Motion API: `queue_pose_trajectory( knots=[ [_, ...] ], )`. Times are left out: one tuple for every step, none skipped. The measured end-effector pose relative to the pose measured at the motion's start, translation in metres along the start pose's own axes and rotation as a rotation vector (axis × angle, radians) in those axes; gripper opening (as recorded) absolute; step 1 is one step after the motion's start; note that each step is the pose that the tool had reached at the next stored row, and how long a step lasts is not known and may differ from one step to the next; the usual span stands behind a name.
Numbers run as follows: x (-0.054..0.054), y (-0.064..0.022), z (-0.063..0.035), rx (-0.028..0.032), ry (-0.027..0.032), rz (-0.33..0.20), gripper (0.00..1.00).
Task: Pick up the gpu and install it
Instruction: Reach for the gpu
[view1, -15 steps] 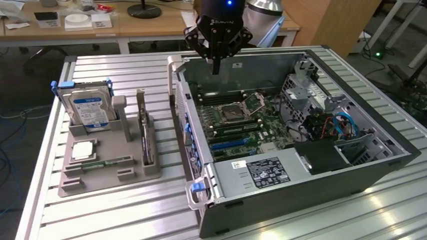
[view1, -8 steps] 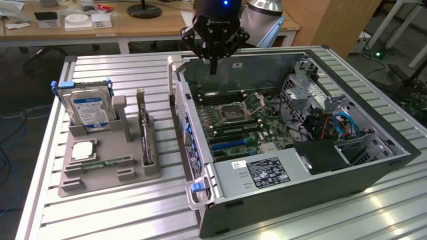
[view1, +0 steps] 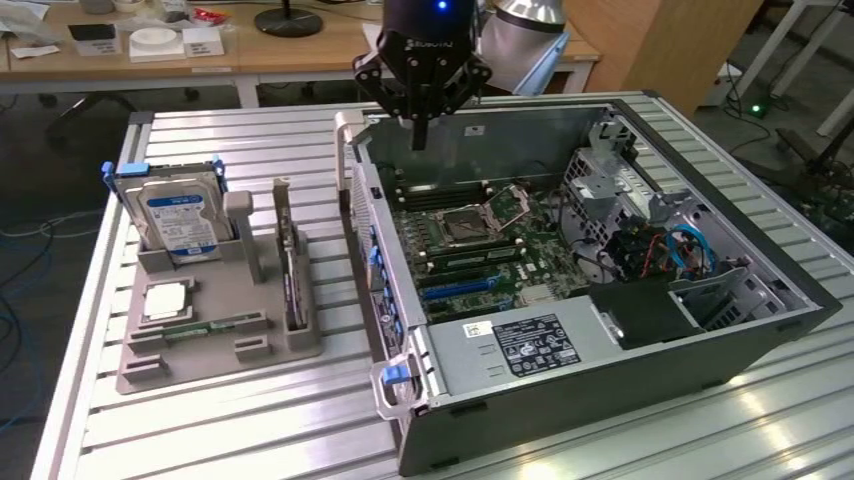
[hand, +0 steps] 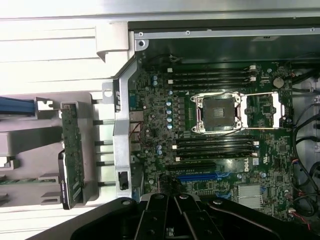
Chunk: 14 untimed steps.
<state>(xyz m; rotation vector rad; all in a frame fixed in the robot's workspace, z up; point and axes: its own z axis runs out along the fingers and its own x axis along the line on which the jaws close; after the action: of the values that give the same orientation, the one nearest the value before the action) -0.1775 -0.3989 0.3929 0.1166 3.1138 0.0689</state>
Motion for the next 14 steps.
queue_pose_trajectory(
  knots=[
    [0.001, -0.0001, 0.0000, 0.0000, 0.0001, 0.000, 0.10],
    [0.003, -0.0002, 0.0000, 0.0000, 0.0001, 0.000, 0.10],
    [0.003, -0.0002, -0.0001, 0.0000, 0.0001, 0.000, 0.10],
    [0.004, -0.0003, -0.0001, 0.0001, 0.0001, 0.000, 0.10],
    [0.005, -0.0004, -0.0001, 0.0000, 0.0001, 0.000, 0.10],
    [0.006, -0.0005, -0.0001, 0.0000, 0.0001, 0.000, 0.10],
    [0.007, -0.0005, -0.0001, 0.0000, 0.0001, 0.000, 0.10],
    [0.008, -0.0006, -0.0001, 0.0000, 0.0001, 0.000, 0.10],
    [0.009, -0.0007, -0.0001, 0.0001, 0.0001, 0.000, 0.10],
    [0.010, -0.0007, -0.0001, 0.0000, 0.0001, 0.000, 0.10],
    [0.010, -0.0008, -0.0001, 0.0000, 0.0001, 0.000, 0.10],
    [0.011, -0.0009, -0.0002, 0.0000, 0.0001, 0.000, 0.10],
    [0.012, -0.0009, -0.0002, 0.0000, 0.0001, 0.000, 0.10],
    [0.013, -0.0010, -0.0002, 0.0001, 0.0002, 0.000, 0.10]
  ],
)
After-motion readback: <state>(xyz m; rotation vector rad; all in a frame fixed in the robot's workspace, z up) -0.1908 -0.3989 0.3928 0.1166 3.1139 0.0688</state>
